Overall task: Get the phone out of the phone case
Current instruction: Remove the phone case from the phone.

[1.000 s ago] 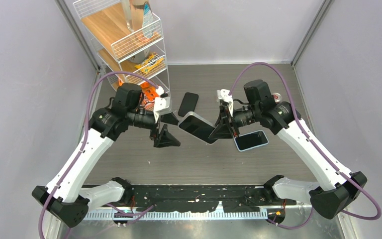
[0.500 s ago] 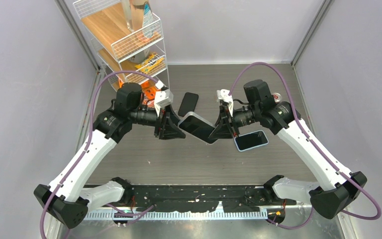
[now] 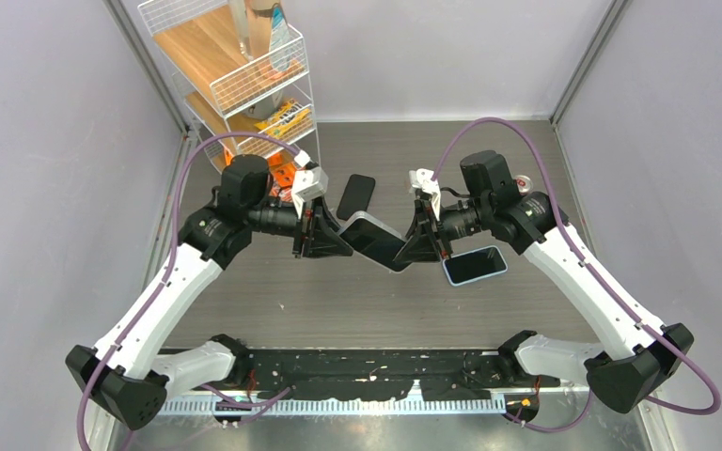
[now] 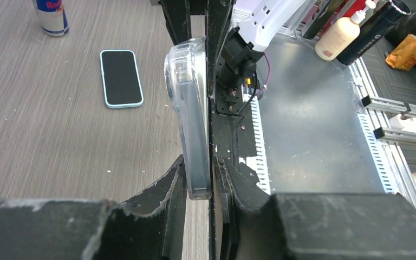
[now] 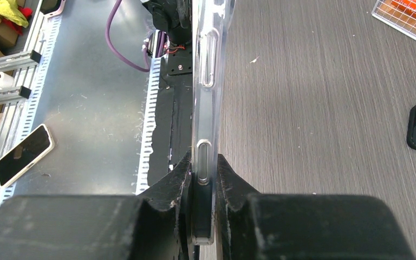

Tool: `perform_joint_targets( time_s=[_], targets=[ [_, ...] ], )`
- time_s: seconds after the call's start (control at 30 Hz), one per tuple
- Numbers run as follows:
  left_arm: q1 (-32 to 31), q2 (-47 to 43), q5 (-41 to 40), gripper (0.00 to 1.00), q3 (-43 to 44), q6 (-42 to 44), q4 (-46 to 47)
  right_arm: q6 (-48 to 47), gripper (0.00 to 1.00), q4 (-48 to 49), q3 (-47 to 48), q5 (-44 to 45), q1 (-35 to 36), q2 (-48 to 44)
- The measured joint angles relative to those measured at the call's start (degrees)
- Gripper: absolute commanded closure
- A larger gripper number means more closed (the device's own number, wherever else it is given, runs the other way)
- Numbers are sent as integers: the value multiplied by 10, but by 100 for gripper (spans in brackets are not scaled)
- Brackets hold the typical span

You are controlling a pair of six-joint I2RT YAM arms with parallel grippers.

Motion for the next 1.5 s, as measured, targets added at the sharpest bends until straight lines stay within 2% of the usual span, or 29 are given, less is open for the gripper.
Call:
perform_joint_targets(
  time_s=[0.27, 0.4, 0.57, 0.87, 1.0, 1.2, 1.5],
  targets=[
    [0, 4, 5, 70, 0, 26, -15, 0, 95, 0, 0, 0, 0, 0],
    [0, 5, 5, 78, 0, 43, -28, 0, 95, 0, 0, 0, 0, 0],
    [0, 8, 5, 100, 0, 54, -40, 0, 94, 0, 0, 0, 0, 3],
    [-1, 11, 7, 100, 0, 85, -43, -2, 94, 1, -2, 2, 0, 5],
    [-5, 12, 19, 100, 3, 153, -70, -6, 94, 1, -7, -4, 0, 5],
    [-20, 34, 24, 100, 50, 294, -178, -10, 95, 7, -23, -34, 0, 5],
    [-35, 65, 26, 100, 101, 435, -288, 8, 94, 33, -49, -69, 0, 5]
  ],
)
